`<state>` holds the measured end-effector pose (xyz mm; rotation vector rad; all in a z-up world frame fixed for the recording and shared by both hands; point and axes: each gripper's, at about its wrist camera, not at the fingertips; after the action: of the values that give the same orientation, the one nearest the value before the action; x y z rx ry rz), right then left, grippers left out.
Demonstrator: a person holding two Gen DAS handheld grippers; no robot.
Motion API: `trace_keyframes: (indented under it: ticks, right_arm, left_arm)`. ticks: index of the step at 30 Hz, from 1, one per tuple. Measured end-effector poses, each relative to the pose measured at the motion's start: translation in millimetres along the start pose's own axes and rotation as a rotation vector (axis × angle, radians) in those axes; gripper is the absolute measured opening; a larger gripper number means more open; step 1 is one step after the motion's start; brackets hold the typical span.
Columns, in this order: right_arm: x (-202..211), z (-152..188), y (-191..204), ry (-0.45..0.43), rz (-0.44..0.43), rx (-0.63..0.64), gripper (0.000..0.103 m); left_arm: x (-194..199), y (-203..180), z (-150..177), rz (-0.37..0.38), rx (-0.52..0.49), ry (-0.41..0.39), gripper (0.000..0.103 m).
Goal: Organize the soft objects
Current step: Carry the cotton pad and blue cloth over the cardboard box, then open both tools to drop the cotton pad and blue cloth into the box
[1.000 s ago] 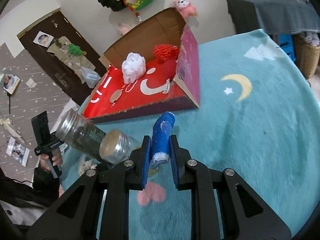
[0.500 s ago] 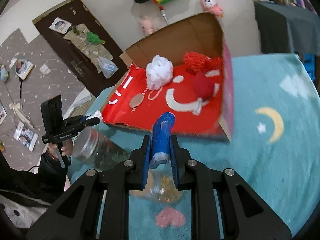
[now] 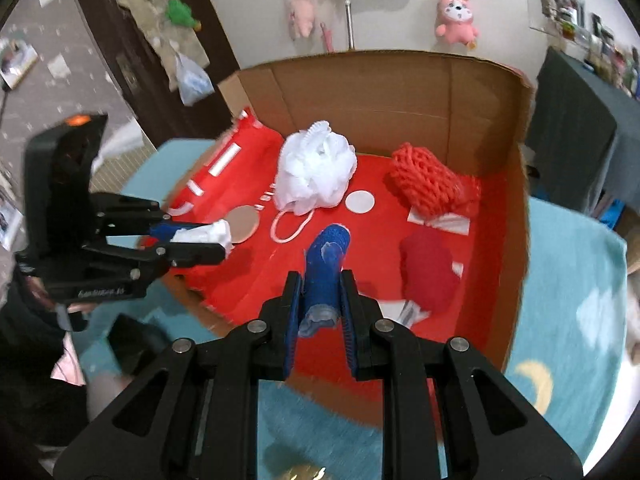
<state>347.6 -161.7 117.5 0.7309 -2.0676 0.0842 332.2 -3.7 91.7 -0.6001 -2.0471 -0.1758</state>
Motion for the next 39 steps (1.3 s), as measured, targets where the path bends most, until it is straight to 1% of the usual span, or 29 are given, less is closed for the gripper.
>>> trace_keyframes:
  ticks: [4,6,9,12,22,30,33,36,39]
  right_arm:
    - [-30,-18,-4,0.072,0.048,0.013,0.018]
    - [-45,-24,-7,0.109,0.059,0.013,0.018]
    - [-60,-29,-10,0.140,0.079,0.023,0.018]
    - [-70,-33,-13,0.169,0.067,0.007,0.018]
    - [-74,-37,-15,0.182,0.081,0.011,0.020]
    - [-90,-32,-9,0.222,0.106,0.039,0.020]
    - [-92,-31,-8,0.226,0.113,0.042,0.020]
    - [-95,-31,-9,0.230,0.107,0.029,0.020]
    - [-96,-32,-8,0.236,0.114,0.028,0.020]
  left_arm:
    - [-22,-2,-15,-0.041,-0.017,0.044,0.018]
    - [-34,0,-21,-0.057,-0.020,0.063,0.018]
    - [-45,5,-26,-0.059,-0.014,0.081,0.018]
    - [-54,10,-29,-0.071,-0.009,0.099,0.019]
    - [-73,18,-33,-0.086,0.015,0.124,0.020]
    - [-70,15,-33,-0.093,0.002,0.122,0.020]
    - [-74,13,-33,-0.097,0.002,0.122,0.025]
    - [-76,13,-33,-0.092,0.006,0.120,0.027]
    - [-74,16,-31,-0.092,0.006,0.117,0.034]
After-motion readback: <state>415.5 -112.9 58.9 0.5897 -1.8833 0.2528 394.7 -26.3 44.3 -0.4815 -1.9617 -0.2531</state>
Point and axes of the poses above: each gripper's, at about its wrist camera, not at the fingertips, and x roughly against the way its jaws point, y to its left, z to its underside, and after that the axes turned 1 degree about y, right-handed
